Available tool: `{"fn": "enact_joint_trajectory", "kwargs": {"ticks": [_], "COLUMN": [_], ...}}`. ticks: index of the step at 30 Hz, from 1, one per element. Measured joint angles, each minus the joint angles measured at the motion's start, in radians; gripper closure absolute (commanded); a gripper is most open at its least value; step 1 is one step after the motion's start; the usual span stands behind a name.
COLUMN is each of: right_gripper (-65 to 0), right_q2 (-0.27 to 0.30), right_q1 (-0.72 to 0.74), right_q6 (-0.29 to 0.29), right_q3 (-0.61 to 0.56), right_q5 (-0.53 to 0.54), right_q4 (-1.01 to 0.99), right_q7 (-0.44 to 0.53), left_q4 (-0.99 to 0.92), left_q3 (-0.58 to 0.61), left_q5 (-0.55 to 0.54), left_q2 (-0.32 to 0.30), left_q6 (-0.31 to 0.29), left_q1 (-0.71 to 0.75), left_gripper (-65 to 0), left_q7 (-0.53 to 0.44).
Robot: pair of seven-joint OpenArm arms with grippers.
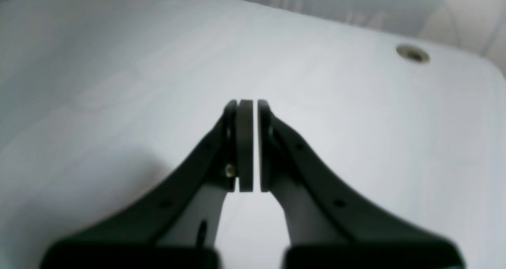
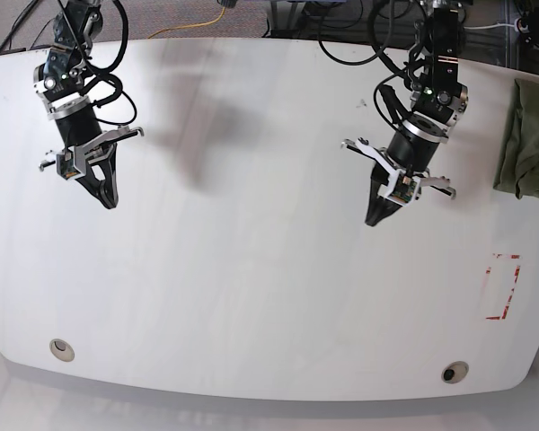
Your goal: Layout the t-shirt on the table in an organized manner, then fold the t-shirt properly
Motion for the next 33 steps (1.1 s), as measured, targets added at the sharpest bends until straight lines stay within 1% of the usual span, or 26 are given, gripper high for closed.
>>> {"fn": "enact_joint_trajectory", "kwargs": {"ticks": [2, 3, 5, 10, 14, 17, 21, 25, 28, 30, 33], "right_gripper": [-1.6, -1.6, -1.6, -1.6, -1.6, -1.6, -1.6, -1.6, -1.6, -1.4, -1.4], "right_q2": [-0.033, -0.048, -0.068, -0.093, -0.103, -0.108, -0.111, -0.146, -0.179, -0.190, -0.206], "right_q1": [-0.023, -0.037, -0.064, -0.147, -0.233, -0.285, -0.362, -0.421, -0.459, -0.481, -0.523], "right_q6": [0.000, 0.000, 0.000, 0.003, 0.003, -0.002, -0.004, -0.007, -0.003, 0.002, -0.007], "right_q3": [0.025, 0.038, 0.053, 0.060, 0.062, 0.062, 0.061, 0.076, 0.099, 0.106, 0.117], "right_q5": [0.000, 0.002, 0.004, 0.005, 0.100, 0.132, 0.172, 0.190, 0.190, 0.197, 0.201], "right_q4": [-0.003, -0.002, -0.002, 0.031, 0.072, 0.092, 0.119, 0.134, 0.144, 0.148, 0.148], "right_q7": [0.044, 0.070, 0.100, 0.088, 0.101, 0.096, 0.098, 0.097, 0.095, 0.097, 0.095], "left_q4": [0.016, 0.021, 0.023, 0.020, 0.021, 0.029, 0.042, 0.042, 0.051, 0.059, 0.061], "left_q3": [0.000, -0.002, -0.005, -0.008, -0.009, -0.028, -0.047, -0.055, -0.083, -0.105, -0.124], "left_q5": [0.000, -0.001, -0.001, 0.001, 0.002, 0.003, 0.003, 0.003, 0.004, 0.003, 0.003], "left_q2": [0.001, 0.000, -0.003, -0.005, -0.005, -0.005, -0.008, -0.005, -0.002, -0.005, -0.008], "left_q6": [0.001, 0.007, 0.010, 0.013, 0.009, 0.008, 0.021, 0.018, 0.003, 0.009, 0.027], "left_q1": [0.034, 0.051, 0.086, 0.186, 0.267, 0.322, 0.404, 0.475, 0.533, 0.570, 0.615], "left_gripper": [0.0, 0.0, 0.0, 0.0, 0.0, 0.0, 0.0, 0.0, 0.0, 0.0, 0.0], "left_q7": [-0.038, -0.073, -0.124, -0.210, -0.267, -0.298, -0.368, -0.410, -0.416, -0.415, -0.414]}}
